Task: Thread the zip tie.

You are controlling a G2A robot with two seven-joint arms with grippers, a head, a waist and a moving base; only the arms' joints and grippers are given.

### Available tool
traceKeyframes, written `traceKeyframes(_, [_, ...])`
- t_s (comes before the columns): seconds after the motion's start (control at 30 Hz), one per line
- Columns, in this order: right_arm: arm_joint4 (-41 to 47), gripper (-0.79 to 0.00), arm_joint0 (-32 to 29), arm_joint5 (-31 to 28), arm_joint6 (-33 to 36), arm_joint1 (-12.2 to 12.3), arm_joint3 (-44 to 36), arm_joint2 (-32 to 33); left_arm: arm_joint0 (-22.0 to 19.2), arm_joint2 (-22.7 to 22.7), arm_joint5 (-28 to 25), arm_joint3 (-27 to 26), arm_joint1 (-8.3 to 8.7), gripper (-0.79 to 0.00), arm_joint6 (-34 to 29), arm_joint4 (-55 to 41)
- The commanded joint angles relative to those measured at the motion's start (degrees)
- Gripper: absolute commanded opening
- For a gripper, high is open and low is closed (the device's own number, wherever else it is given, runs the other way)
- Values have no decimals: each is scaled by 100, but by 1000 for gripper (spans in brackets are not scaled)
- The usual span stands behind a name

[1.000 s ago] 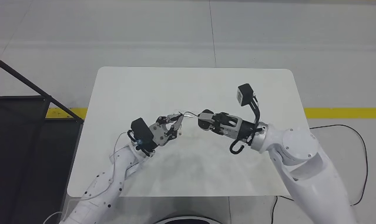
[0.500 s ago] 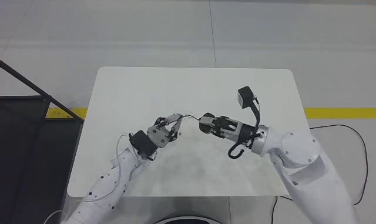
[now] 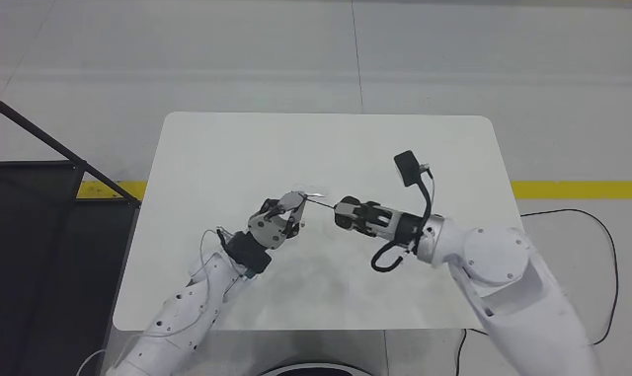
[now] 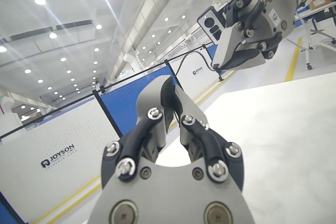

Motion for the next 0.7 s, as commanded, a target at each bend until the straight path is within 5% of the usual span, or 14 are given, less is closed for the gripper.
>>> traceKeyframes(0.0, [-132,-785,22,74,10,3,-7,-42,-9,5,-5,12,-6,-785,21,-10])
traceKeyframes(0.67, [-584,-785,210,503,-221,-63,-6,-351,-11,-46,-69,51,-21,-785,135,74])
